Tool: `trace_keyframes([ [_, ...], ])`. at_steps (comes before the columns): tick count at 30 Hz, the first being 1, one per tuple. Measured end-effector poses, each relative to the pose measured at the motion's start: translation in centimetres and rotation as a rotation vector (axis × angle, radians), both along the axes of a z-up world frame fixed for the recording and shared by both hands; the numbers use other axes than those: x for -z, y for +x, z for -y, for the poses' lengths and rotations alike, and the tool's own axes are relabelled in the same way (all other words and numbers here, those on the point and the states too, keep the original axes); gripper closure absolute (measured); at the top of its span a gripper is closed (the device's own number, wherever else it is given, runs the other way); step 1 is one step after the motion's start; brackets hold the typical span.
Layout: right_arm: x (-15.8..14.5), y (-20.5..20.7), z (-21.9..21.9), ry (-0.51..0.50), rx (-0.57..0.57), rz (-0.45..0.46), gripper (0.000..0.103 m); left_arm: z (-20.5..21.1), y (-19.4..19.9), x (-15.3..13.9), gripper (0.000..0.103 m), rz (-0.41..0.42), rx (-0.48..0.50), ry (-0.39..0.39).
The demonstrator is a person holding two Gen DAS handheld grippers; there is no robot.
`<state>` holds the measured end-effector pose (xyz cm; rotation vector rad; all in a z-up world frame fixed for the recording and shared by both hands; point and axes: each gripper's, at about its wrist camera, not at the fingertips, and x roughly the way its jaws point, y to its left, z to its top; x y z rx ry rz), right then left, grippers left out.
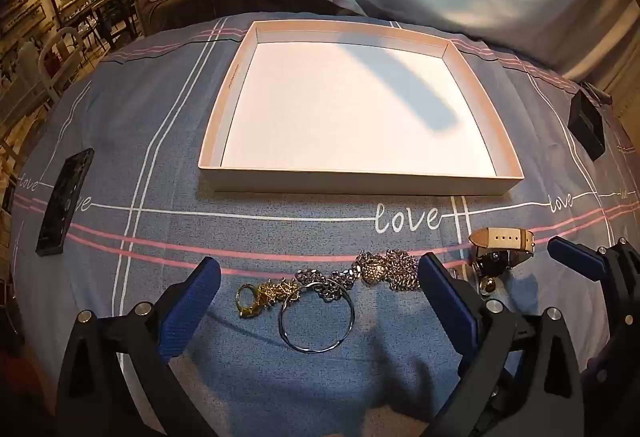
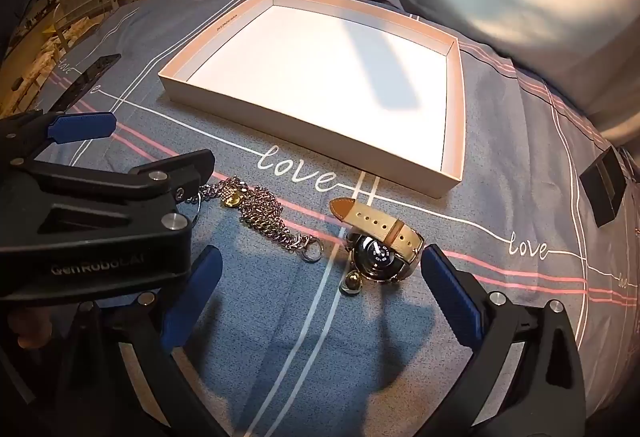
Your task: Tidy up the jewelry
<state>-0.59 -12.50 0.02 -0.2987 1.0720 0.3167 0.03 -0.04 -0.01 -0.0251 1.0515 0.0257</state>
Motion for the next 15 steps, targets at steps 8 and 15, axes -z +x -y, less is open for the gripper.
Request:
trace_keyframes([
  [8, -0.30, -0.24, 0.04, -0.003, 0.000, 0.009, 0.005, -0.36, -0.43, -0.27, 0.006, 0.004, -0.002, -0.008],
  [15, -0.39, -0.48, -0.13, -0.014, -0.004, 0.009, 0.005, -0.12, -0.19, -0.18, 0.006, 0.005, 0.003, -0.010],
])
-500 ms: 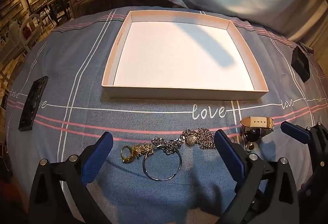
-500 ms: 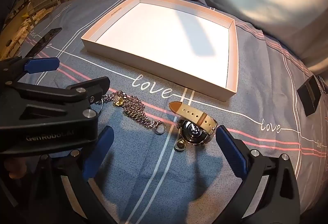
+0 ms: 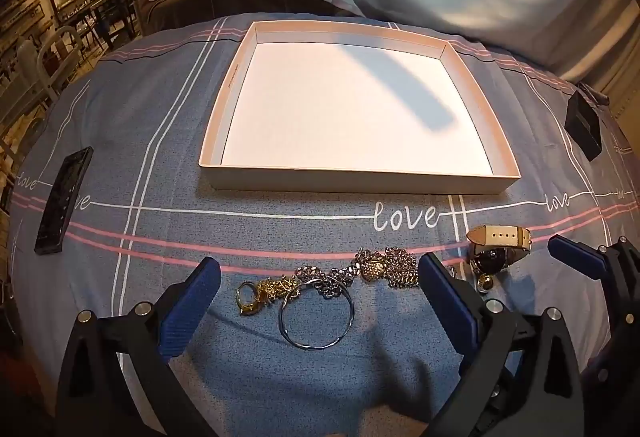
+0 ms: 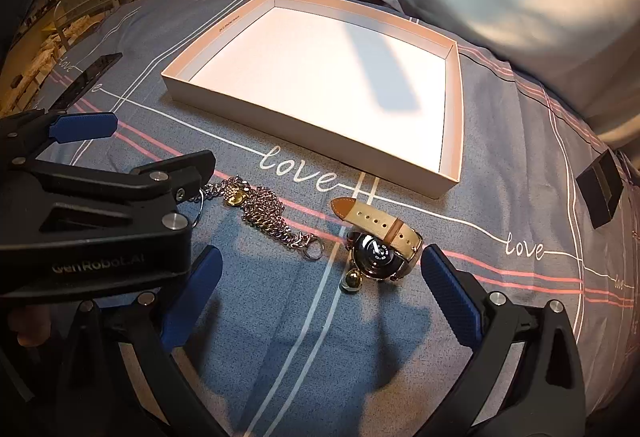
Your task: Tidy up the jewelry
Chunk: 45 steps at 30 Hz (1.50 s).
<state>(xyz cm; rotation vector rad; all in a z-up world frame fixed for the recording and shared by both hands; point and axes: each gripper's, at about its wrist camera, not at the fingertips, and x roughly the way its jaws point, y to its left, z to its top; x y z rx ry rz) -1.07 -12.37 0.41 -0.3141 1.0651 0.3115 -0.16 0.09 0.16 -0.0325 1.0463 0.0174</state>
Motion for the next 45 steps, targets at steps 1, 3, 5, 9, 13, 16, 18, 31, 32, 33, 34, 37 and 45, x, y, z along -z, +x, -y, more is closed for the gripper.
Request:
trace_keyframes([
  [1, 0.0, -0.1, 0.1, -0.001, 0.001, 0.003, 0.005, -0.1, -0.1, 0.0, 0.006, 0.000, 0.000, -0.001],
  [3, 0.0, -0.2, 0.1, 0.001, 0.002, 0.001, 0.005, -0.3, -0.2, 0.1, 0.006, -0.003, -0.001, -0.008],
  [5, 0.1, -0.3, 0.3, -0.001, 0.003, 0.000, 0.005, -0.4, -0.5, 0.0, 0.006, -0.004, -0.011, -0.016],
  [9, 0.1, -0.4, 0.6, 0.004, 0.008, -0.002, 0.005, -0.9, -1.0, 0.1, 0.006, -0.011, -0.011, -0.053],
  [13, 0.3, -0.4, 0.9, 0.001, 0.014, -0.005, 0.005, -0.7, -1.1, 0.1, 0.006, 0.010, 0.001, -0.045],
  [16, 0.2, -0.4, 1.1, 0.000, 0.014, -0.003, 0.005, -0.4, -0.8, 0.2, 0.006, 0.015, 0.021, -0.069],
  [18, 0.2, -0.4, 1.2, -0.002, 0.014, -0.002, 0.005, -0.2, -0.9, 0.1, 0.006, 0.023, 0.034, -0.054],
  [31, 0.6, -1.0, 1.6, 0.006, 0.000, -0.006, 0.005, 0.3, -1.2, 0.2, 0.006, 0.015, 0.029, -0.052],
  [32, 0.7, -1.0, 1.7, 0.008, -0.001, -0.004, 0.005, 0.2, -1.3, 0.2, 0.006, 0.018, 0.020, -0.049],
  [33, 0.7, -1.0, 1.7, 0.011, -0.002, -0.005, 0.005, 0.2, -1.4, 0.3, 0.006, 0.021, 0.015, -0.044],
  [34, 0.7, -1.0, 1.8, 0.011, -0.004, -0.006, 0.005, 0.2, -1.4, 0.3, 0.006, 0.025, 0.012, -0.036],
  [37, 0.7, -1.1, 2.1, 0.016, -0.005, -0.002, 0.005, 0.6, -1.7, 0.1, 0.006, 0.052, 0.036, -0.010],
  [45, 0.7, -1.2, 2.7, 0.025, 0.005, 0.008, 0.005, 0.7, -1.7, 0.4, 0.006, 0.044, 0.026, -0.028],
])
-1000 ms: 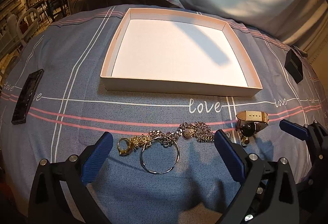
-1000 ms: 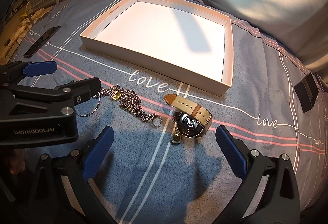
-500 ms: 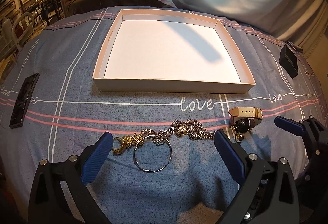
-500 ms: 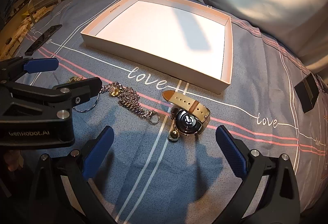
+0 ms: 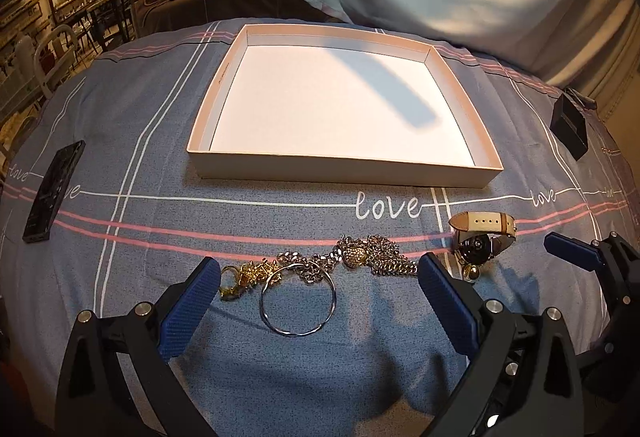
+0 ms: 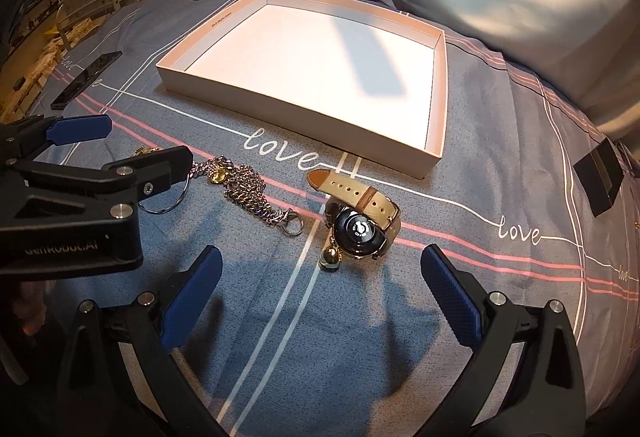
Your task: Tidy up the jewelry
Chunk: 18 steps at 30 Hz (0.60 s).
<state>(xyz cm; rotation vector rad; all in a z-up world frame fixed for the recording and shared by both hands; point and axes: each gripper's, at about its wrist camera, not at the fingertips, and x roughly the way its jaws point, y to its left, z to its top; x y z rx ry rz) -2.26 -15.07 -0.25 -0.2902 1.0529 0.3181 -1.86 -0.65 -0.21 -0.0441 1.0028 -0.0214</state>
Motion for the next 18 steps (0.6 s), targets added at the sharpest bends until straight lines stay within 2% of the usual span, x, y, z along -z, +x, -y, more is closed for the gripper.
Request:
trace_keyframes([
  [3, 0.2, 0.1, 0.0, -0.002, 0.000, -0.003, 0.005, 0.4, 0.0, 0.1, 0.006, -0.002, 0.034, 0.047],
  [6, 0.3, 0.2, -0.1, -0.002, -0.002, -0.005, 0.005, 0.4, 0.0, 0.3, 0.006, -0.010, 0.040, 0.037],
  [18, 0.7, 0.1, -1.1, -0.027, -0.026, -0.017, 0.005, 0.1, -0.1, 0.8, 0.006, -0.002, 0.032, 0.078],
])
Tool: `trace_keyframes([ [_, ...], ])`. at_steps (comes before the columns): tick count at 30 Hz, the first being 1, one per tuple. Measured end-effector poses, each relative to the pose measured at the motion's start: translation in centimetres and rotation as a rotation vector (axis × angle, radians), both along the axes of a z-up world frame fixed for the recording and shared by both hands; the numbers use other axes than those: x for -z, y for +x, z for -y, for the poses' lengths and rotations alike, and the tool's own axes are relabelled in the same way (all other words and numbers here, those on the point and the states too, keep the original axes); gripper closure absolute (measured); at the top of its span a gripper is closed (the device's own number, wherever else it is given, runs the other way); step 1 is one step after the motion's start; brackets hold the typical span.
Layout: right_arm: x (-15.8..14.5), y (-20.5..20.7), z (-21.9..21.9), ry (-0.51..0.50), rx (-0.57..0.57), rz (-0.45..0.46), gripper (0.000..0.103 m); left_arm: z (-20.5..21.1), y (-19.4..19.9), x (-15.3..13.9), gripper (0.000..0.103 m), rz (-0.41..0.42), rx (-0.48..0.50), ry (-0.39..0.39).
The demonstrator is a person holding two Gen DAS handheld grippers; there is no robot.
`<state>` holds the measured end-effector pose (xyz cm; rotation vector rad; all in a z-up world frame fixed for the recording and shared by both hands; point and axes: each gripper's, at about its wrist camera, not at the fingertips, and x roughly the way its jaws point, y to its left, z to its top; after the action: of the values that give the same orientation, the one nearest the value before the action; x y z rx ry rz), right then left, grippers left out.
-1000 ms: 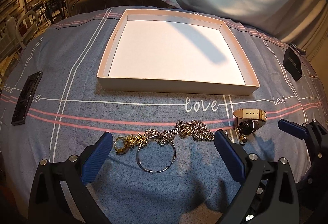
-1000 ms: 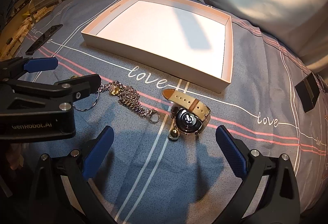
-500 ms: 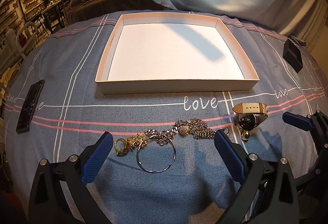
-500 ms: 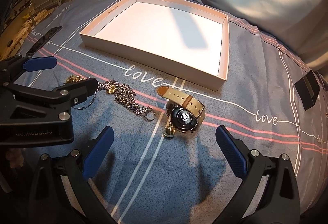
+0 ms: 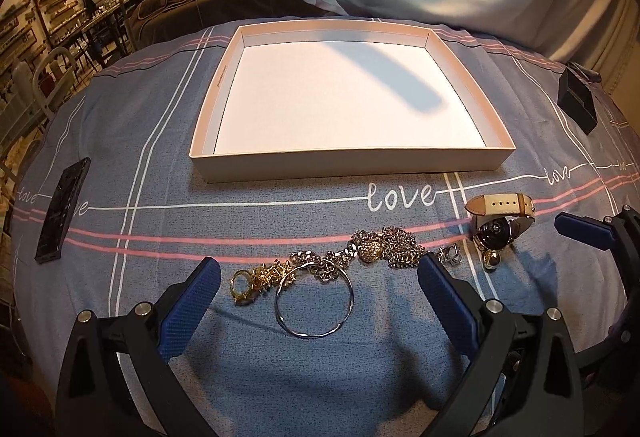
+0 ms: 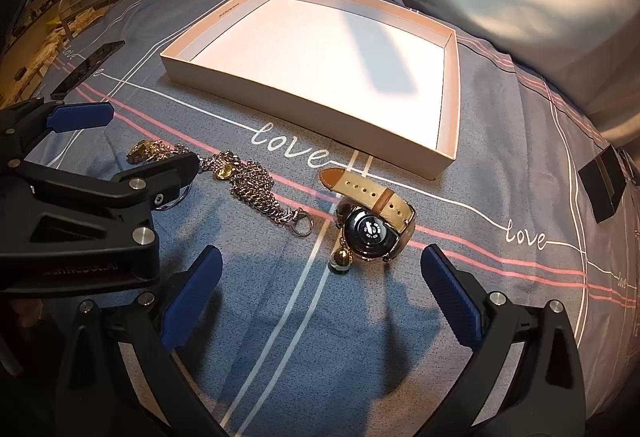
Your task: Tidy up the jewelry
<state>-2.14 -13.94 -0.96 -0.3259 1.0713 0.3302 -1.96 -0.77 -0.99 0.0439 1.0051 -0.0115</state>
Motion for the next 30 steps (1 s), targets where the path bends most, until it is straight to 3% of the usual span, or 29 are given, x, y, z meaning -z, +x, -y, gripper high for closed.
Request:
trace_keyframes([
  [13, 0.5, -0.2, 0.7, 0.018, 0.020, -0.007, 0.005, -0.2, -0.3, 0.7, 0.006, -0.020, 0.014, -0.007],
  [20, 1.1, -1.1, 3.2, 0.058, 0.074, -0.026, 0.005, -2.4, -0.8, 1.6, 0.006, -0.045, 0.094, -0.101],
  [23, 1.4, -1.2, 4.0, 0.060, 0.104, -0.028, 0.005, -4.2, -1.3, 1.8, 0.006, -0.022, 0.112, -0.070],
  [28, 1.7, -1.0, 4.0, 0.075, 0.111, -0.032, 0.005, -5.4, -1.4, 2.8, 0.006, -0.059, 0.178, -0.056],
  [30, 1.7, -0.9, 3.8, 0.073, 0.102, -0.032, 0.005, -5.0, -1.4, 3.0, 0.011, -0.062, 0.185, -0.045],
])
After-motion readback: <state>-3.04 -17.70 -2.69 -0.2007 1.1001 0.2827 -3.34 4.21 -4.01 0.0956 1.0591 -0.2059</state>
